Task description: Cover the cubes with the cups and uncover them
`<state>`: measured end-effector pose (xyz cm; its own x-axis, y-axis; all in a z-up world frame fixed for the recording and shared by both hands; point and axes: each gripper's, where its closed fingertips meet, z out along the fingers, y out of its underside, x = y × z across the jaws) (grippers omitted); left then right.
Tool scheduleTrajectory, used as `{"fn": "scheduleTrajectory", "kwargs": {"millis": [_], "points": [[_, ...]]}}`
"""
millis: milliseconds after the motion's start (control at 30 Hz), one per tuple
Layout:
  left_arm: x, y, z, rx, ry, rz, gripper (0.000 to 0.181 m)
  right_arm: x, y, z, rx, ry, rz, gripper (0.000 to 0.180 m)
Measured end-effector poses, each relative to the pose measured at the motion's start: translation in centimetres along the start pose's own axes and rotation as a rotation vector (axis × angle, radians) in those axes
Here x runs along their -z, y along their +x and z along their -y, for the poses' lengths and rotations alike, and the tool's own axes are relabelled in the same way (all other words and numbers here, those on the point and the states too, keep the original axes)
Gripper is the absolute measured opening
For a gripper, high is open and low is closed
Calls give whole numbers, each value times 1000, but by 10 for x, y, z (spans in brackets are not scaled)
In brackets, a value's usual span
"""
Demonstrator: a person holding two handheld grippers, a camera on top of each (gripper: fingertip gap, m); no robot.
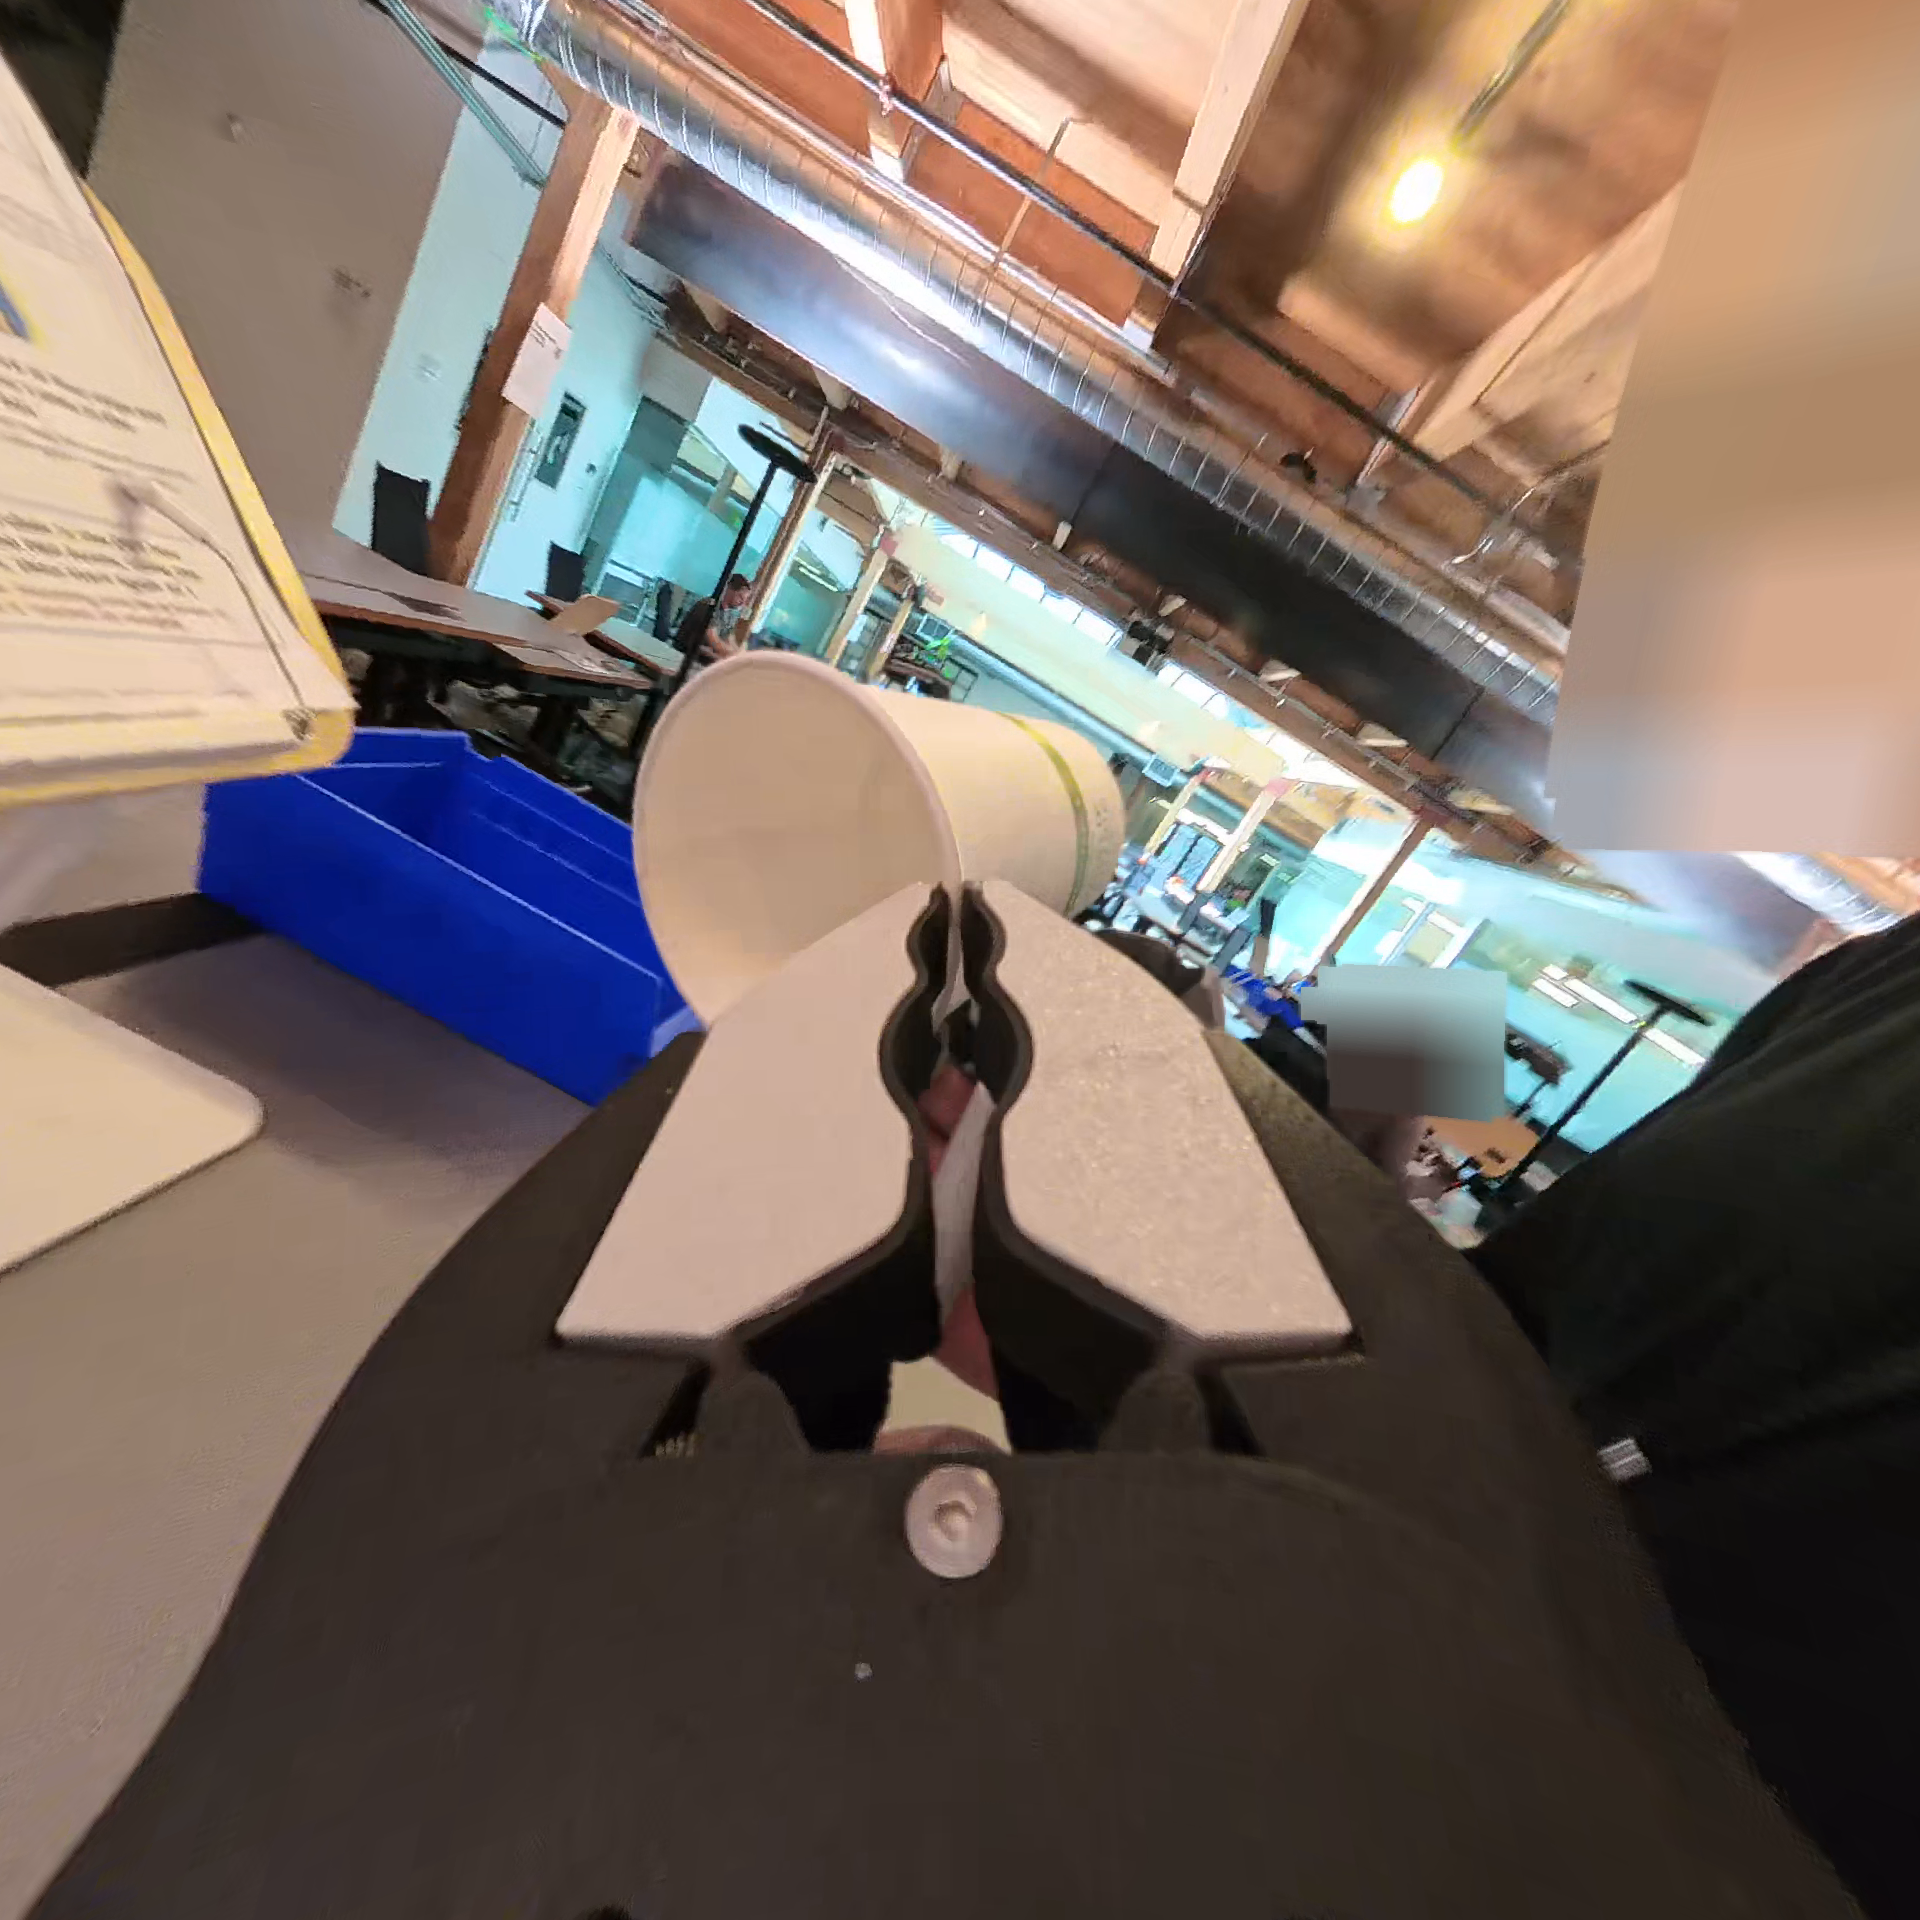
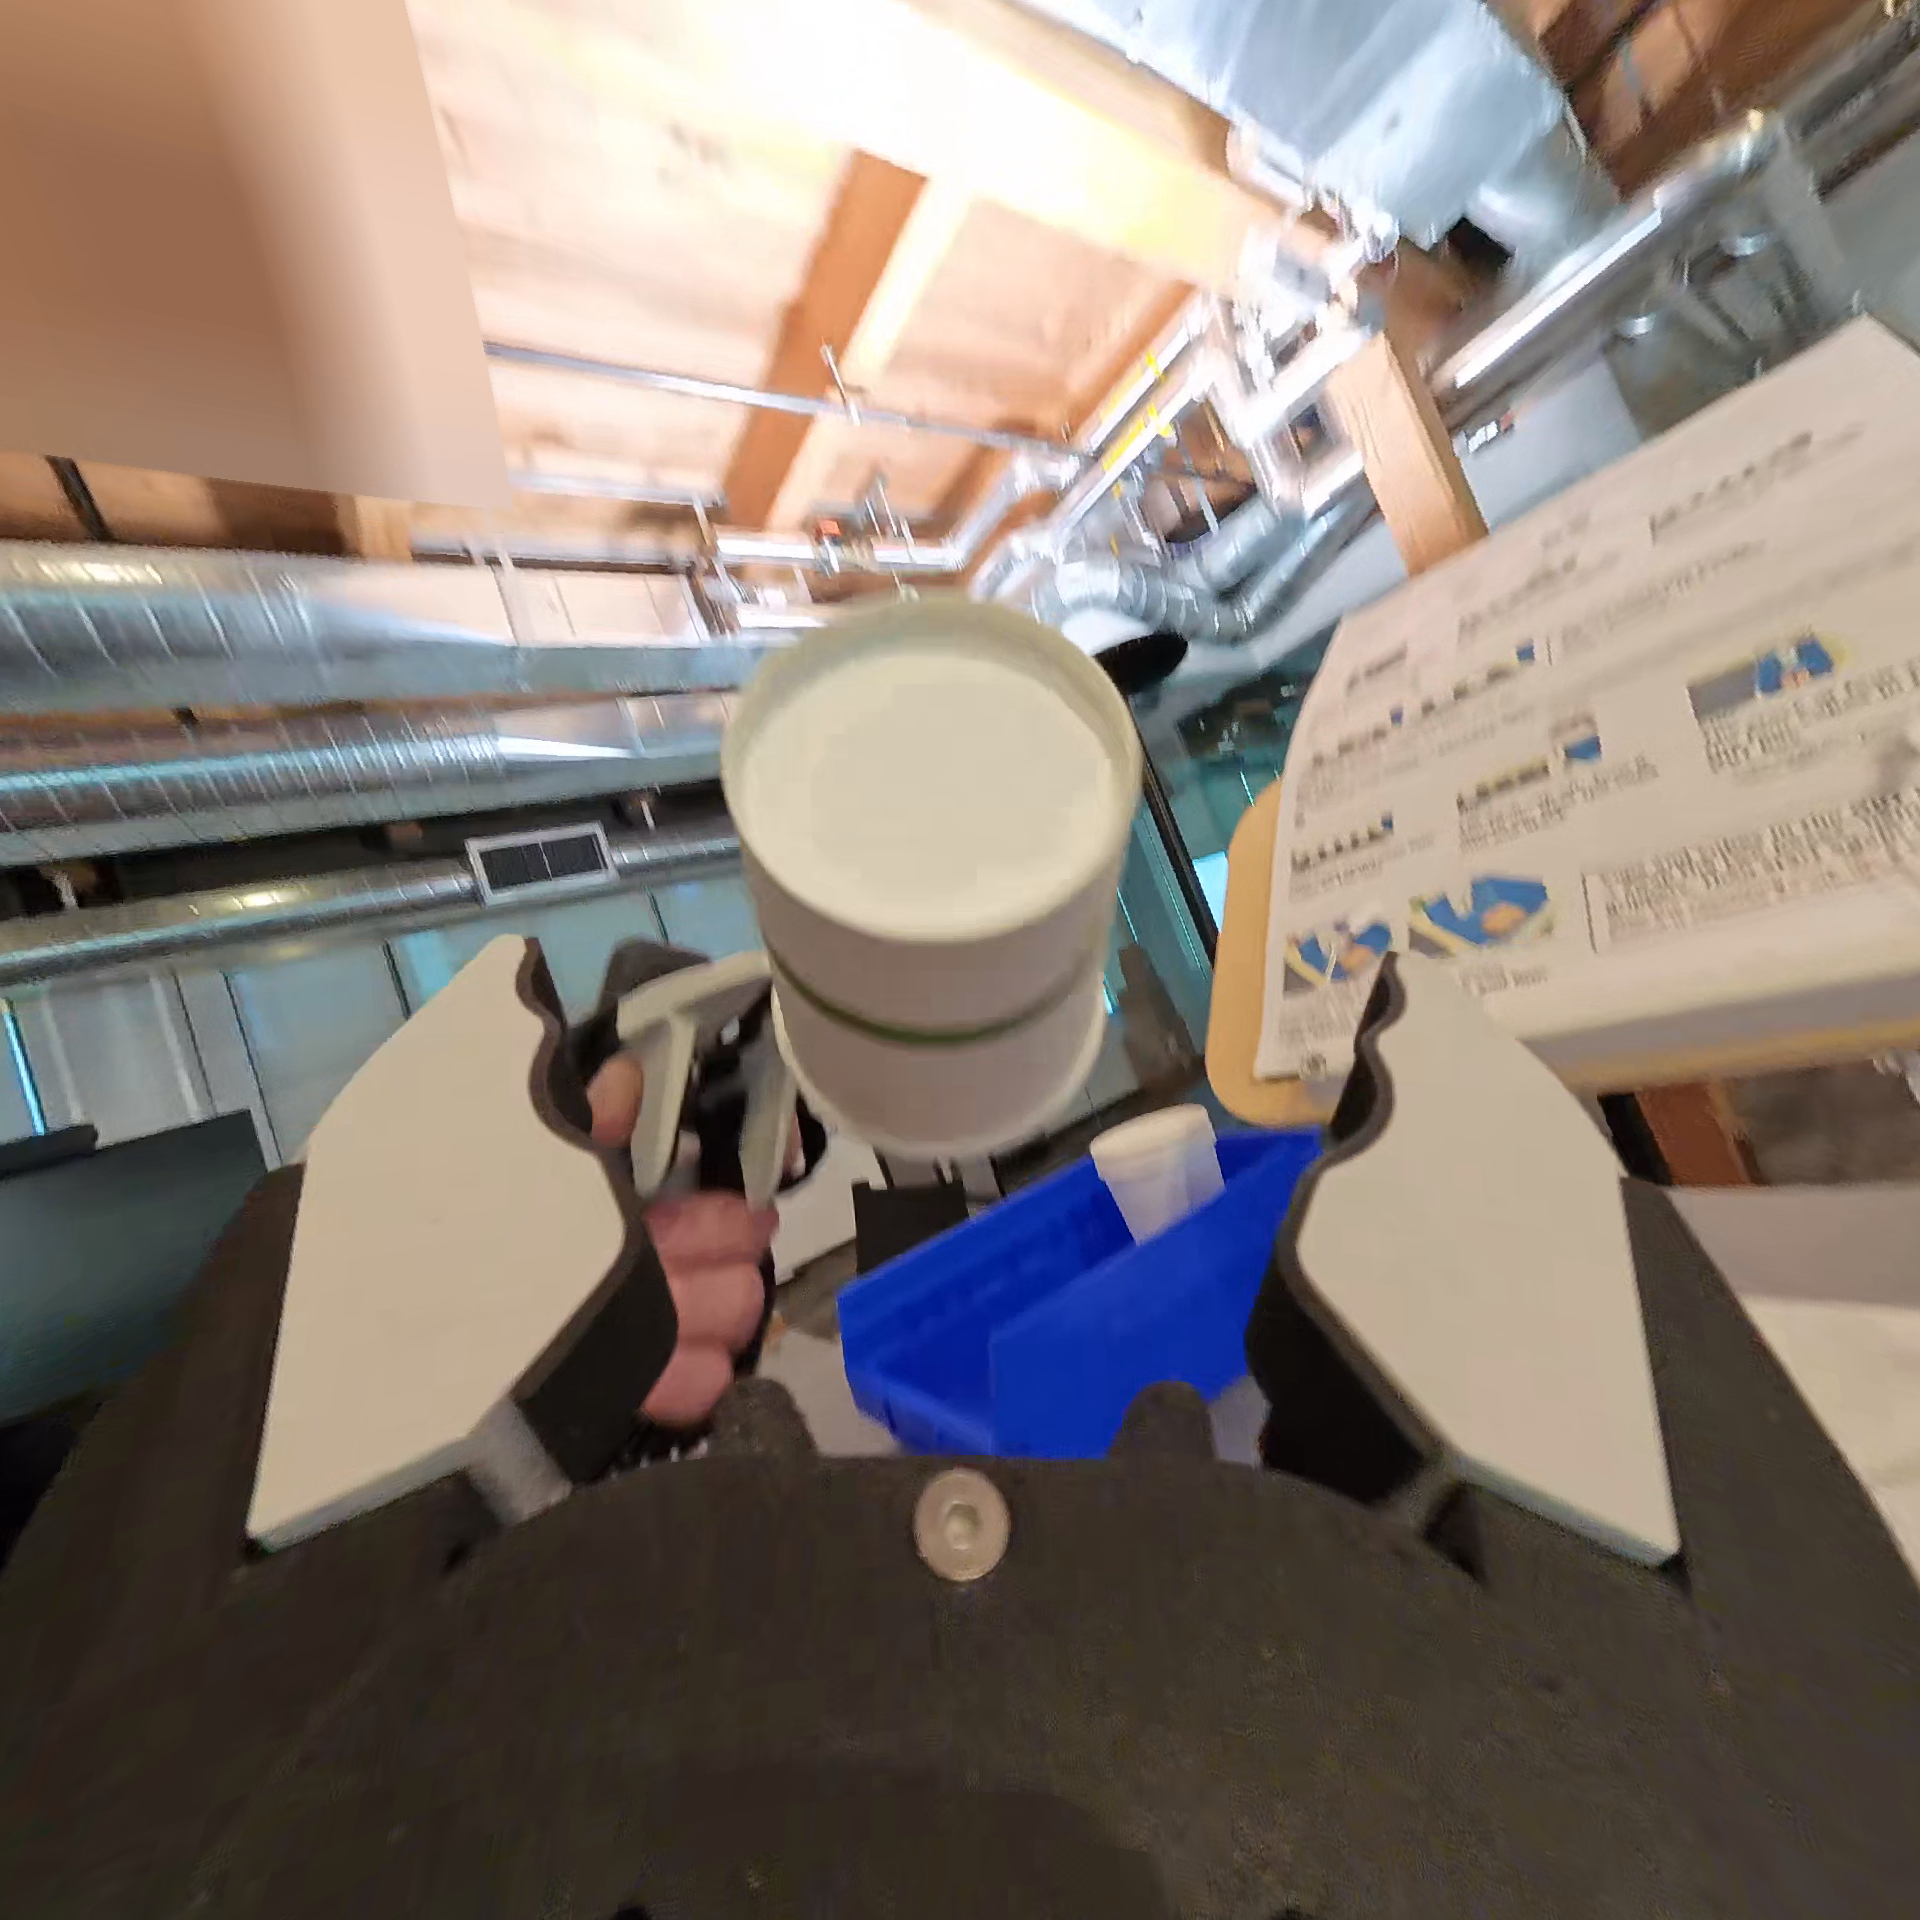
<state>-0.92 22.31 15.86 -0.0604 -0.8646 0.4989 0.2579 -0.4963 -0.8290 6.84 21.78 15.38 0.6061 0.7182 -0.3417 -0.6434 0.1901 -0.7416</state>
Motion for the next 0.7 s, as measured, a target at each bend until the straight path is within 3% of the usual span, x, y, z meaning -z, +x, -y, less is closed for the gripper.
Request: {"fn": "scheduleTrajectory", "kwargs": {"millis": [100,267,400,533,633,700], "points": [[-6,1,-11,102,23,-38,2,-8,-2,13,36,41,12,131],[-13,5,-27,173,17,-71,2,-6,-1,30,60,64,39,85],[-21,11,-34,203,0,-113,3,-4,1,41,47,52,58,84],[-20,17,-31,122,-66,-139,16,13,14,85,173,13,-24,84],[-9,10,-31,-11,-159,-70,0,56,50,126,363,-136,-208,84],[1,3,-26,-62,-180,-18,0,103,80,152,502,-251,-378,84]]}}
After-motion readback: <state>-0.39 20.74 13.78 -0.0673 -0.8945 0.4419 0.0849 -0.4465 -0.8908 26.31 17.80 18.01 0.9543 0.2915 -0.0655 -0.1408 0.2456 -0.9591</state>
